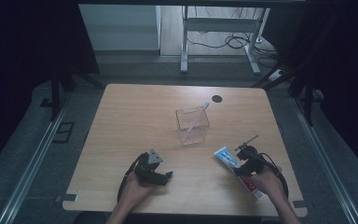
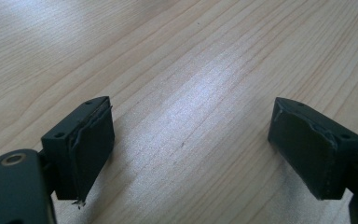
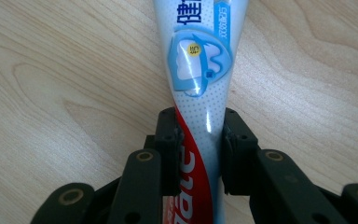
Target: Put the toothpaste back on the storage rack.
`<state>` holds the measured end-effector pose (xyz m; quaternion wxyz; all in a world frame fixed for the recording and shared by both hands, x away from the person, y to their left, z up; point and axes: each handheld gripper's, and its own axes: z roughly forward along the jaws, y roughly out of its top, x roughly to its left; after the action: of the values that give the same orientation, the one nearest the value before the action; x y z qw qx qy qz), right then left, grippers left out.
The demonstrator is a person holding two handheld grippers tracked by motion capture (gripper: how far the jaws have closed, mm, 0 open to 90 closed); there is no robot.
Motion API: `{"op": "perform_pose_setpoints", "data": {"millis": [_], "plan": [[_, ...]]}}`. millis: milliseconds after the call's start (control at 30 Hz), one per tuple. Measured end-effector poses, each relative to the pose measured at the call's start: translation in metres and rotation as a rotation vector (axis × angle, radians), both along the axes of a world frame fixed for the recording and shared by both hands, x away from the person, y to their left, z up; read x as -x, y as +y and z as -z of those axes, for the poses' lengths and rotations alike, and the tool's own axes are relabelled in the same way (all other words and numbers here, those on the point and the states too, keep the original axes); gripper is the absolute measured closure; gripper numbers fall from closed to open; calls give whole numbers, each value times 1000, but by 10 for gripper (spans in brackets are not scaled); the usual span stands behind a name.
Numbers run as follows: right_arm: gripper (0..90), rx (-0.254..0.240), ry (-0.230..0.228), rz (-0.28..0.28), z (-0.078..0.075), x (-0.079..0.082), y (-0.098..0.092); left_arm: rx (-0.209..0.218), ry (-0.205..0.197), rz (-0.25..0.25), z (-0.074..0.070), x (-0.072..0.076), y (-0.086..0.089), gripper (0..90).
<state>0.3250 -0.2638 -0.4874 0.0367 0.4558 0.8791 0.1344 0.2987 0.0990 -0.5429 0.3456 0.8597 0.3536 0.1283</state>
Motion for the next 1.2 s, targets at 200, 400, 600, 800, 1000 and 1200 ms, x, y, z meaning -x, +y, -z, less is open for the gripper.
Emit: {"op": "perform_pose_setpoints", "data": {"millis": [200,400,600,800,1000,1200], "plan": [[716,3,-26,-14,0,2,2,0,0,0,0,0,0,143],[718,4,-47,-30,-3,2,6,0,0,1,0,0,0,143],[719,4,-84,-46,-12,3,9,0,0,0,0,0,0,143],[722,-3,-120,-50,-20,1,8,-3,-3,2,0,-1,-1,143],[725,-18,-145,-44,-26,1,5,-5,-5,4,0,-1,-1,144],[728,-22,-168,-52,-33,0,6,-4,-5,4,0,-1,-1,144]]}}
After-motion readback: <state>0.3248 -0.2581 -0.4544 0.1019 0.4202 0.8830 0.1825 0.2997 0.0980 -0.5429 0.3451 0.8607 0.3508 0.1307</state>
